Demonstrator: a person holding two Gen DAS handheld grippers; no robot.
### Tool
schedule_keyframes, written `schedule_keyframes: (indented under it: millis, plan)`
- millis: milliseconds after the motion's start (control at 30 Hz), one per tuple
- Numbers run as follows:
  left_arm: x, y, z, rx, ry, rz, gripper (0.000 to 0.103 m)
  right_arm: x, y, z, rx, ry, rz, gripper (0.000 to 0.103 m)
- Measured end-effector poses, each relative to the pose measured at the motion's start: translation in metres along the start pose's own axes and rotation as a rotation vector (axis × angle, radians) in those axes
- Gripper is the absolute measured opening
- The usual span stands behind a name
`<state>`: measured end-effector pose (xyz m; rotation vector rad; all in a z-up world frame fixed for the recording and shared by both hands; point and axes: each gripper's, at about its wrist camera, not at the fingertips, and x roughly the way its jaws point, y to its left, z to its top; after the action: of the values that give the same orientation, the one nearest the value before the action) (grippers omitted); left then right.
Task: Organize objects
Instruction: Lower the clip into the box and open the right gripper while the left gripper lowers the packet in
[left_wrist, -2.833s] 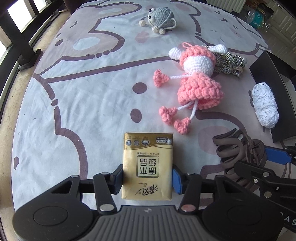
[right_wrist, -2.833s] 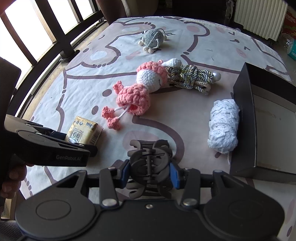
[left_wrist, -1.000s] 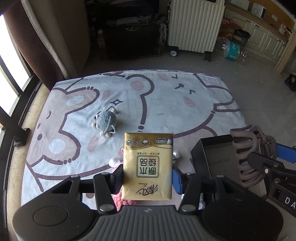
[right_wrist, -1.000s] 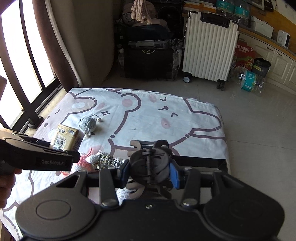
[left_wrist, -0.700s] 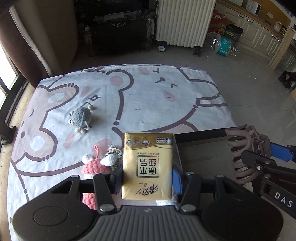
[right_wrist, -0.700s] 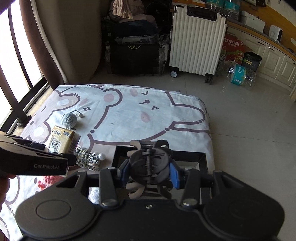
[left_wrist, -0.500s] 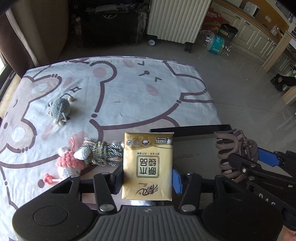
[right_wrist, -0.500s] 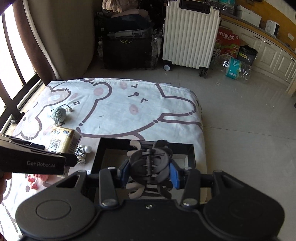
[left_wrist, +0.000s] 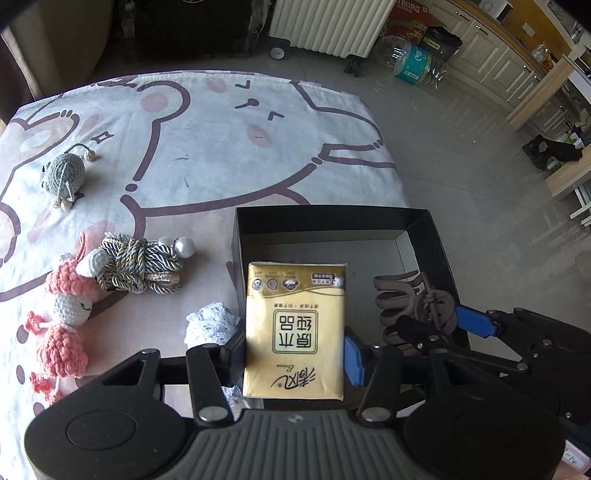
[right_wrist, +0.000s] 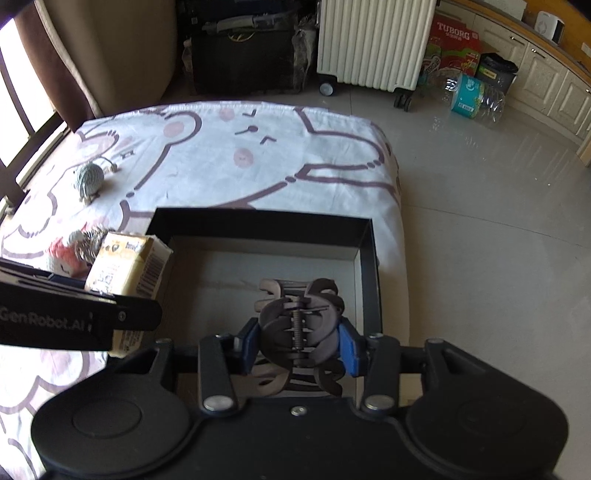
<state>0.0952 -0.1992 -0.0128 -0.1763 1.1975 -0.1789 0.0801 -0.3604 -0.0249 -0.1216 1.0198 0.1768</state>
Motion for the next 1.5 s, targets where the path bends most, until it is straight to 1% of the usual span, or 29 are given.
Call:
schedule_keyframes:
  millis: [133, 300, 367, 500, 700, 800, 900, 967, 1033, 1167, 1233, 1300, 1333, 1367, 1400, 1500]
  plan:
    - [0.0, -0.001, 0.0, -0.011, -0.003, -0.011, 0.052, 0.014, -0.002, -0.009, -0.013, 0.034, -0.016, 0.045]
    - [0.0, -0.007, 0.003, 0.01, -0.01, 0.0, 0.052, 0.029, -0.005, -0.021, 0.005, 0.082, -0.027, 0.045]
    - [0.001, -0.009, 0.003, 0.008, -0.008, -0.007, 0.052, 0.03, -0.006, -0.024, 0.01, 0.077, -0.03, 0.045]
    - [0.007, -0.013, -0.002, -0.007, 0.025, -0.033, 0.052, 0.029, -0.007, -0.024, 0.01, 0.072, -0.043, 0.045]
    - [0.013, -0.014, -0.007, -0.028, 0.032, -0.057, 0.052, 0.028, -0.002, -0.024, -0.05, 0.068, -0.079, 0.045]
    - [0.017, -0.013, -0.009, -0.054, 0.038, -0.078, 0.052, 0.028, -0.004, -0.023, -0.044, 0.072, -0.069, 0.045]
    - [0.022, -0.015, -0.012, -0.06, 0.045, -0.085, 0.052, 0.026, -0.01, -0.023, -0.003, 0.08, -0.044, 0.045]
    - [0.025, -0.016, -0.014, -0.062, 0.051, -0.085, 0.052, 0.022, -0.012, -0.023, 0.008, 0.067, -0.03, 0.046]
    - [0.029, -0.016, -0.016, -0.067, 0.056, -0.082, 0.052, 0.017, -0.012, -0.023, 0.005, 0.05, -0.024, 0.05]
    - [0.036, -0.012, -0.018, -0.091, 0.083, -0.079, 0.053, 0.007, -0.013, -0.023, -0.008, 0.035, -0.017, 0.05]
    - [0.037, -0.009, -0.018, -0.112, 0.105, -0.086, 0.055, 0.005, -0.014, -0.024, -0.014, 0.034, -0.016, 0.05]
    - [0.035, -0.006, -0.017, -0.118, 0.12, -0.117, 0.061, 0.003, -0.016, -0.025, -0.013, 0.034, -0.012, 0.05]
    - [0.033, -0.006, -0.017, -0.117, 0.119, -0.123, 0.063, 0.002, -0.016, -0.025, -0.01, 0.033, -0.01, 0.049]
    - [0.029, -0.006, -0.016, -0.114, 0.112, -0.122, 0.069, 0.001, -0.017, -0.026, -0.005, 0.031, -0.007, 0.049]
    - [0.026, -0.007, -0.015, -0.107, 0.102, -0.122, 0.072, 0.001, -0.018, -0.026, -0.001, 0.029, -0.003, 0.049]
    - [0.015, -0.006, -0.013, -0.086, 0.084, -0.137, 0.072, -0.001, -0.017, -0.027, 0.005, 0.025, 0.002, 0.048]
